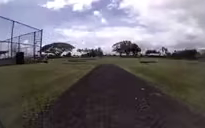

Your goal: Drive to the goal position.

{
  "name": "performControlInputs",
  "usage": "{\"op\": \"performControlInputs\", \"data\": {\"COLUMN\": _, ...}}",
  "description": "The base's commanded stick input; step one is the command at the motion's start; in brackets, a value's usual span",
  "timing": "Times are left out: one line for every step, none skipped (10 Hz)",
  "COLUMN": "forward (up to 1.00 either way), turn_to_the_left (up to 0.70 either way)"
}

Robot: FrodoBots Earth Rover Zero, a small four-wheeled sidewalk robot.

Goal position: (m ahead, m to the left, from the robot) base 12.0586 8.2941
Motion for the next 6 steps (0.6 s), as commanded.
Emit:
{"op": "performControlInputs", "data": {"forward": 0.7, "turn_to_the_left": -0.24}}
{"op": "performControlInputs", "data": {"forward": 0.7, "turn_to_the_left": -0.32}}
{"op": "performControlInputs", "data": {"forward": 0.7, "turn_to_the_left": -0.1}}
{"op": "performControlInputs", "data": {"forward": 0.7, "turn_to_the_left": -0.01}}
{"op": "performControlInputs", "data": {"forward": 0.7, "turn_to_the_left": 0.01}}
{"op": "performControlInputs", "data": {"forward": 0.7, "turn_to_the_left": 0.0}}
